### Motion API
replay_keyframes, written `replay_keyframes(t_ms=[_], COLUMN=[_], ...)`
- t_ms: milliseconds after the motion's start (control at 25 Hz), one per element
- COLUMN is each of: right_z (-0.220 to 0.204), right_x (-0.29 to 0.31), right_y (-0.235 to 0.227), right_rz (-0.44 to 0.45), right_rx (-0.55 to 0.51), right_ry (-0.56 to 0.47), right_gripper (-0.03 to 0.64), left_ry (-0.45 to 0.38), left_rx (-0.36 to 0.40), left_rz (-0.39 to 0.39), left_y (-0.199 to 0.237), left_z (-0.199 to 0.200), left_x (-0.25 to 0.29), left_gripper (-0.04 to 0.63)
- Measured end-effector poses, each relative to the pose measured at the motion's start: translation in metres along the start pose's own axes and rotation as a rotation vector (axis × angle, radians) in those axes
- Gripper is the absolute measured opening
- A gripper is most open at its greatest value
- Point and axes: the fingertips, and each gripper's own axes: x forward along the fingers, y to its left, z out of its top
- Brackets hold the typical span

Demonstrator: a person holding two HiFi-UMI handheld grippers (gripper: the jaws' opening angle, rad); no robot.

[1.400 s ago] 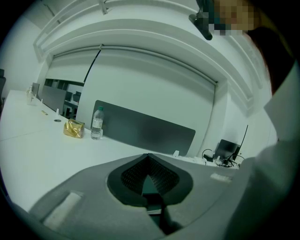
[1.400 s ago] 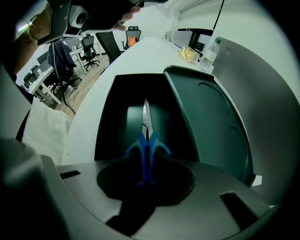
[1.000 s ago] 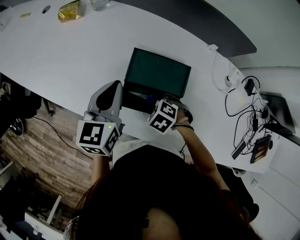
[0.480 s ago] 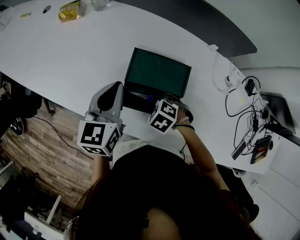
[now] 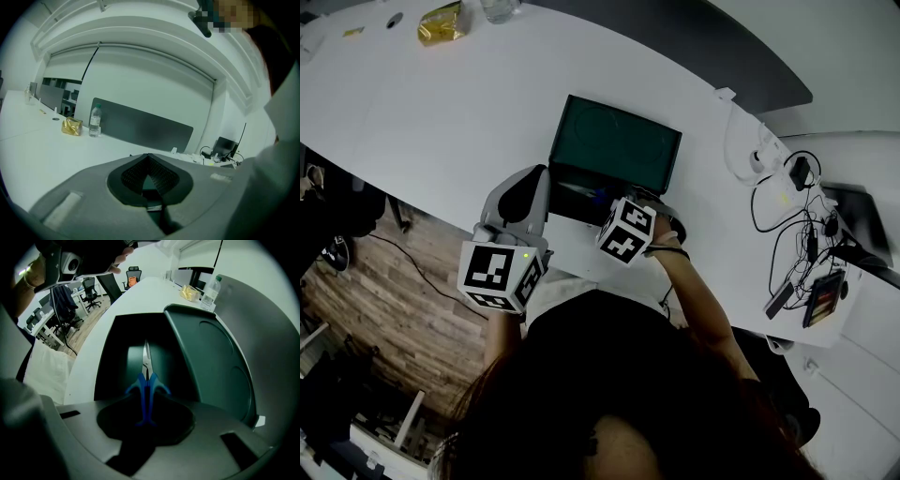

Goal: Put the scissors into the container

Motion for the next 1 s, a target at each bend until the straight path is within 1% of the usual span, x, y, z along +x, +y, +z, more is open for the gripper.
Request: replay_keyframes(t_ms=[240,440,800,1000], right_z=[0.001,0.001,0.0,-0.004], right_x=[-0.002,-0.003,-0.011,-0.022], right_y=[0.0,0.003,0.002,-0.003], right_rz=[0.0,0.013,-0.009,-0.029], right_rx=[-0.008,0.001,0.017,0.063], right_ry=[-0.008,-0.015,-0.03,-0.06], right_gripper=[0.098,0.117,0.109,0.092], left_ry=[-0.005,-0.005,-0.009,-0.012], left_rx=[0.007,0.017,0.026,0.036], left_rz=[-0.004,-0.006,-0.013,-0.012], left_y=[-0.005,-0.006,-0.011,-0.014], left_z=[0.0,0.001,0.002,0.004], left_x=[-0.002,-0.004,-0.009,-0.011], left_gripper=[0.011,0.011,0.011,0.011])
